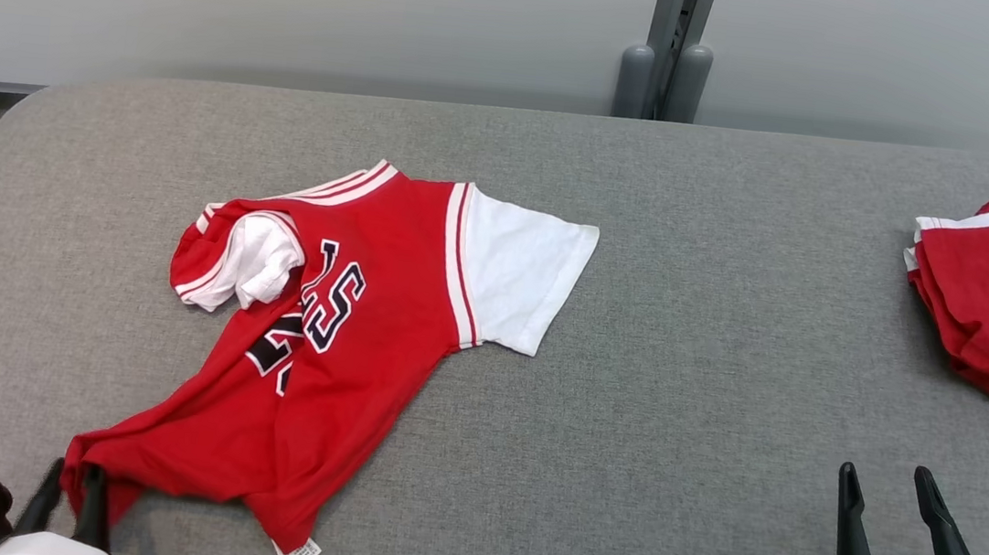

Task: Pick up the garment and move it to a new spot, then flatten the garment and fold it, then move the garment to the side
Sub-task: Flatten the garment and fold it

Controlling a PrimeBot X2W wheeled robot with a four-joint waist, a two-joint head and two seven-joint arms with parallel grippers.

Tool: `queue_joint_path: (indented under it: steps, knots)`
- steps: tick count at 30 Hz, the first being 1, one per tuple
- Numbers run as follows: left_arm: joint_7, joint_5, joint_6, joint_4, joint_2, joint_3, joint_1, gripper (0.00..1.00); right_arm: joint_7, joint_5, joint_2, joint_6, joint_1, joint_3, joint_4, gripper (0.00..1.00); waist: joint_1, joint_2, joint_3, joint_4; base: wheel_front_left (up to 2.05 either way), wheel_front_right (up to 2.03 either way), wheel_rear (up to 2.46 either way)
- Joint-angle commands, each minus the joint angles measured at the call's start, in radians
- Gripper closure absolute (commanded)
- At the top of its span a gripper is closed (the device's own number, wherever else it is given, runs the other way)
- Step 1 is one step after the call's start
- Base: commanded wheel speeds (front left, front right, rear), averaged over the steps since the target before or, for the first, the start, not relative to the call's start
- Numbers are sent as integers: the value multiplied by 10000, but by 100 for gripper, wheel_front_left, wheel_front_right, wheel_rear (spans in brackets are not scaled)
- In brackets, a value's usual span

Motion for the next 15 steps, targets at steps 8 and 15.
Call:
queue_joint_path:
  steps: [8,15]
  knots:
    - [-243,541,854,-952,339,259,144,0,-47,-8,-56,1,135,-152,-25,0,0,0,94,-263,0,0,0]
    - [1139,1349,620,-3054,417,-1417,-636,0,-47,40,-59,1,-153,-55,-36,0,0,0,314,-516,0,0,0]
